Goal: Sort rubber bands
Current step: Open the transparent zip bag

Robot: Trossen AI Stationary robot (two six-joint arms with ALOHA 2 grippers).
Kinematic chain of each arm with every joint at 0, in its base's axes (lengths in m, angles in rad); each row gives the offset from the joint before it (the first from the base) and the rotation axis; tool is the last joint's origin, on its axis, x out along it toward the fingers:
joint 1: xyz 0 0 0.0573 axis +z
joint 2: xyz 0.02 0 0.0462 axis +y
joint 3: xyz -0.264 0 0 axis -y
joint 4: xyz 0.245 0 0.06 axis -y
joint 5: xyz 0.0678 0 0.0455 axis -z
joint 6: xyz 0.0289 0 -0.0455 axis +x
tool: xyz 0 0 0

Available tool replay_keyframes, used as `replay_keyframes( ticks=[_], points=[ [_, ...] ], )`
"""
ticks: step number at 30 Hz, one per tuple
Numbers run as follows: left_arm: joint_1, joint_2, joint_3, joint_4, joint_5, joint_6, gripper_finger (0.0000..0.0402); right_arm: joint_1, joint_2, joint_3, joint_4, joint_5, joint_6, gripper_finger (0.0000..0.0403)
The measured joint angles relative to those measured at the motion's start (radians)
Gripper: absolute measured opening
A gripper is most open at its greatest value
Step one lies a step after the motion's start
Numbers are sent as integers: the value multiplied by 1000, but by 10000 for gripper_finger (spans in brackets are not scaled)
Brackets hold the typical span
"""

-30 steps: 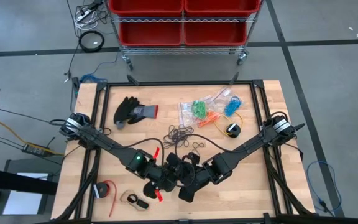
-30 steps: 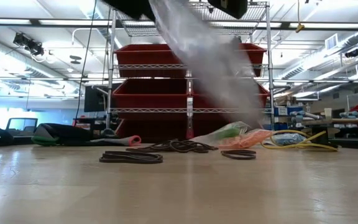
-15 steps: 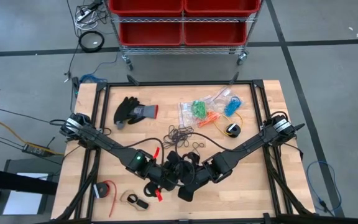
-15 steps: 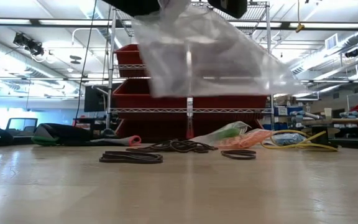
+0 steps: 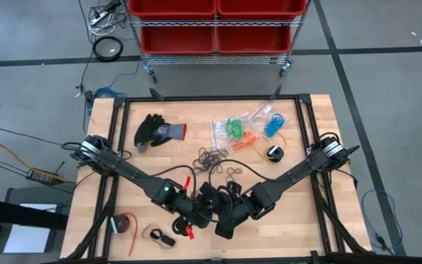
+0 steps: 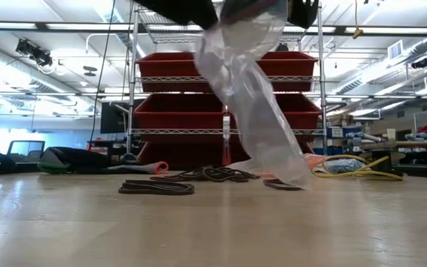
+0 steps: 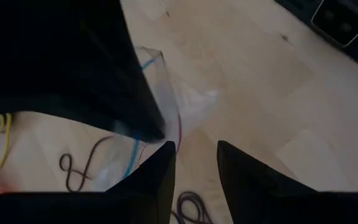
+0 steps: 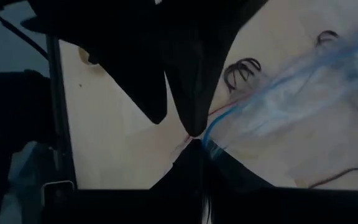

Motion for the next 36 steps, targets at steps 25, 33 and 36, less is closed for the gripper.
replay_keyframes(
  ticks=[25, 33, 36],
  points=[
    [-7, 33, 28, 0, -15, 70, 127, 7, 0, -2, 61, -76, -42, 0],
    [-22, 36, 27, 23, -52, 129, 127, 7, 0, -1, 86, -97, -56, 0],
    [-16, 44, 28, 17, -34, 132, 127, 6, 1, -1, 92, -103, -53, 0]
  ],
)
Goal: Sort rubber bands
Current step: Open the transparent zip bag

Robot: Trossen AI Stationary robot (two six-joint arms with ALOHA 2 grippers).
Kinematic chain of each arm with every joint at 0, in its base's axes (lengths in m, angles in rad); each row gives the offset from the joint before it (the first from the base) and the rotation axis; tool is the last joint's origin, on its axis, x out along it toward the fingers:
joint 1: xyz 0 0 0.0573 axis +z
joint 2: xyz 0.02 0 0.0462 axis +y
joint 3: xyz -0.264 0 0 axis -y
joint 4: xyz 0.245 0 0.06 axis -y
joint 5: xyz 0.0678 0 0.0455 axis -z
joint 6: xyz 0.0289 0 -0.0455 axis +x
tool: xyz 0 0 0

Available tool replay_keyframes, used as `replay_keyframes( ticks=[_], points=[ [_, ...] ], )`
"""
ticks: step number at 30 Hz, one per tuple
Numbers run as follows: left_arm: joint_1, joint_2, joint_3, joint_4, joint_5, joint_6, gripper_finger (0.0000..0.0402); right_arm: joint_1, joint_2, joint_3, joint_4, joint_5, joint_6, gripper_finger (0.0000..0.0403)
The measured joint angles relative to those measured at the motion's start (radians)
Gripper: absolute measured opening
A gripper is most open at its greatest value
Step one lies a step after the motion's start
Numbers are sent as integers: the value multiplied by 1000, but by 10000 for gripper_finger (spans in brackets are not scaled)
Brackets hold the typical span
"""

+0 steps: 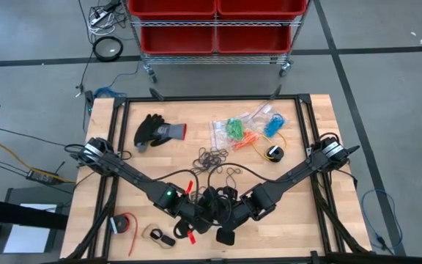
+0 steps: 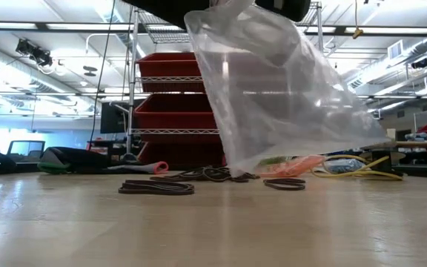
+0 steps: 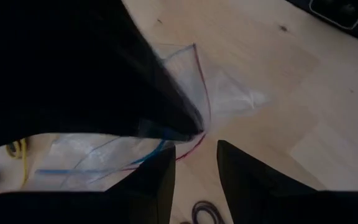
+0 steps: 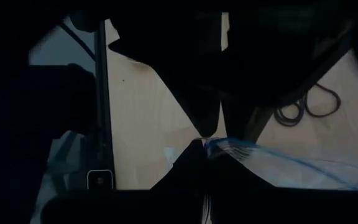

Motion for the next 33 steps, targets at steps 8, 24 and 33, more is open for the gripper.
replay_keyframes(
  ticks=[8, 24, 33],
  points=[
    [1, 7, 0, -36, 8, -1, 127, -1, 2, -1, 6, 1, 3, 0],
    [3, 7, 0, -92, -118, -8, 127, 8, 2, -1, 4, -22, 18, 0],
    [4, 9, 0, -100, -184, -9, 127, 22, 0, -1, 12, -102, 38, 0]
  ],
)
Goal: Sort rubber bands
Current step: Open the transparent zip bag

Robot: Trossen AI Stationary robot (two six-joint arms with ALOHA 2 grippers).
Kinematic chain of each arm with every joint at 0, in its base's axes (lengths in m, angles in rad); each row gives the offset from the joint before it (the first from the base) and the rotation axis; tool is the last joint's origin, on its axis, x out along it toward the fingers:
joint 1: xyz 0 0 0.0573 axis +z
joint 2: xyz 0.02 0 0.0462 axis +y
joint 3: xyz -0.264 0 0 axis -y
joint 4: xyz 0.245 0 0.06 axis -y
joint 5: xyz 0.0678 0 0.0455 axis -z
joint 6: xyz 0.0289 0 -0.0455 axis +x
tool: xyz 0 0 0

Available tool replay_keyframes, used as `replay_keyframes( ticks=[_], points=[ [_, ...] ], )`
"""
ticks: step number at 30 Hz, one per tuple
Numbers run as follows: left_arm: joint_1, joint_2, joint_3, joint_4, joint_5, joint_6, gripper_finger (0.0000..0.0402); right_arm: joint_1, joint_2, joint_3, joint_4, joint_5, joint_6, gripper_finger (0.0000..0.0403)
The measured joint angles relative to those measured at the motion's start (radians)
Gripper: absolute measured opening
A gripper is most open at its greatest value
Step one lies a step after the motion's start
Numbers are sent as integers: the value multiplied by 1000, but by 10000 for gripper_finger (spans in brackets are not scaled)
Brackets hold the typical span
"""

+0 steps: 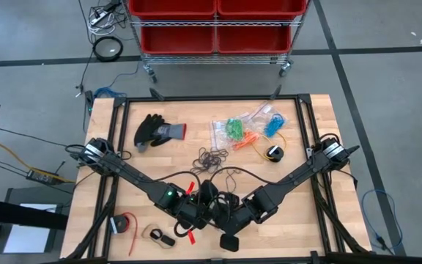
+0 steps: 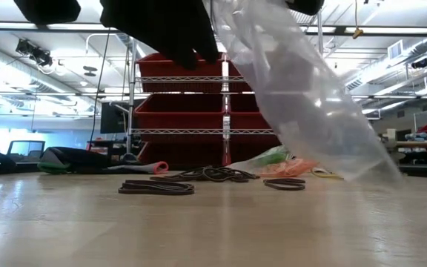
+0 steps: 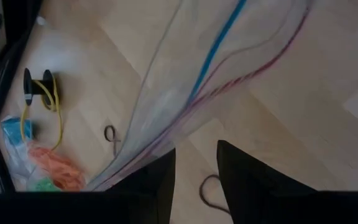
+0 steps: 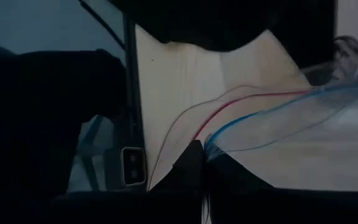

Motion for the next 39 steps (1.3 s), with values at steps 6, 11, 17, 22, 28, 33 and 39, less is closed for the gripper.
replay_keyframes(
  ticks=[6, 11, 17, 22, 28, 33, 39],
  points=[
    [0, 0, 0, -6, 7, -3, 127, 4, 0, 0, -1, 5, -1, 0],
    [-9, -14, 0, -31, -15, -29, 127, 4, 0, 0, -12, 31, -1, 0],
    [-54, -15, 54, -56, -17, -55, 127, 4, 0, 0, -102, 26, 17, 0],
    [-83, -15, 102, -111, -52, -56, 127, 5, 0, 0, -112, 26, 26, 0],
    [-122, -16, 143, -144, -63, -54, 127, 6, 0, 0, -109, 17, 26, 0],
    [-146, -16, 155, -118, -63, 3, 127, 6, 0, 0, -94, 17, 26, 0],
    [-121, -16, 152, -56, 12, 24, 127, 6, 0, 0, -84, 8, 25, 0]
  ],
)
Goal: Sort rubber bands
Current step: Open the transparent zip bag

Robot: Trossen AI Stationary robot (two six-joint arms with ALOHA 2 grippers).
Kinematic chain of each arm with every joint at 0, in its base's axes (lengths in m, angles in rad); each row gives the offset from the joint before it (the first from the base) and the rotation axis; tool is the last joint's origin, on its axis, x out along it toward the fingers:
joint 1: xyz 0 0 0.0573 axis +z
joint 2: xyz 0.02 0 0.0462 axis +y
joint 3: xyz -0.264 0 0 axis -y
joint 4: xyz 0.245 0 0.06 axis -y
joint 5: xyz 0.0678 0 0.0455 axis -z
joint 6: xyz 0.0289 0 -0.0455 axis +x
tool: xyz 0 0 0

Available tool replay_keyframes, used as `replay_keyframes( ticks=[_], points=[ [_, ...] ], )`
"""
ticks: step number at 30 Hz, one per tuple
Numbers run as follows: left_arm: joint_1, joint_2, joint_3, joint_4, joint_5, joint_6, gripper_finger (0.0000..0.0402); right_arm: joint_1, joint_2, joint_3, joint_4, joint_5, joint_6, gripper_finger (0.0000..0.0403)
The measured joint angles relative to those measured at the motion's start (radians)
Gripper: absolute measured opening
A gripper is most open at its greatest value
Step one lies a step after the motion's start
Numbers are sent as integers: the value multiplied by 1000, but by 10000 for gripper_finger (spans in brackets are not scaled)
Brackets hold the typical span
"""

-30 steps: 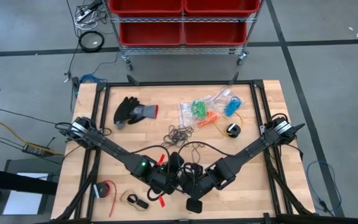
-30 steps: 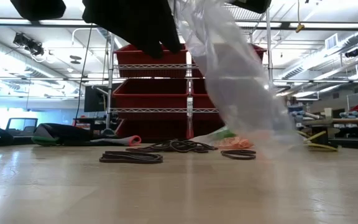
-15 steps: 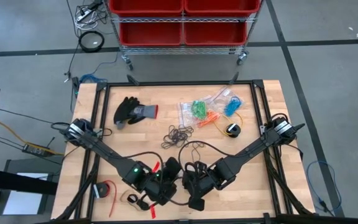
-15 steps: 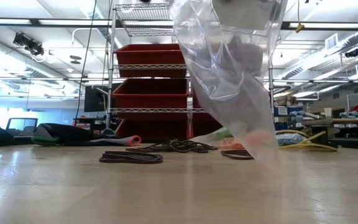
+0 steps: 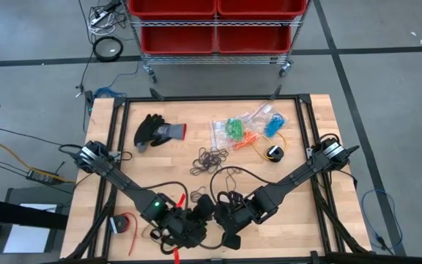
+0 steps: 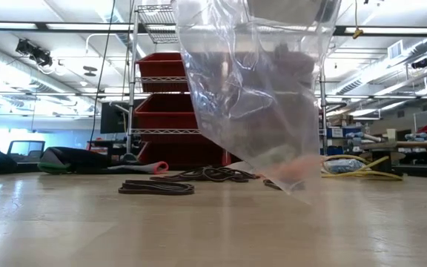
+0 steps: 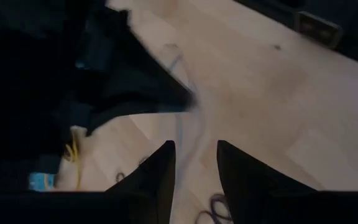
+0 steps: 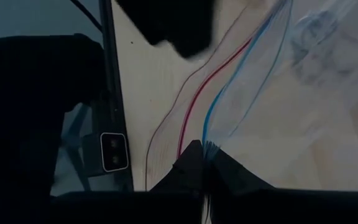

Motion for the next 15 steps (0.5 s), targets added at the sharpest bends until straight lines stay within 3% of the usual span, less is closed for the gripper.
replay_keyframes(
  ticks=[4, 9, 15],
  points=[
    [16, 0, -1, 53, 7, 34, 127, 0, 0, 0, 0, 0, -1, 0],
    [54, 8, -1, 60, 142, 35, 127, 0, 0, 0, 0, -1, -1, 0],
    [73, 27, 0, 53, 151, 37, 127, 0, 0, 0, -6, -9, -3, 0]
  ],
)
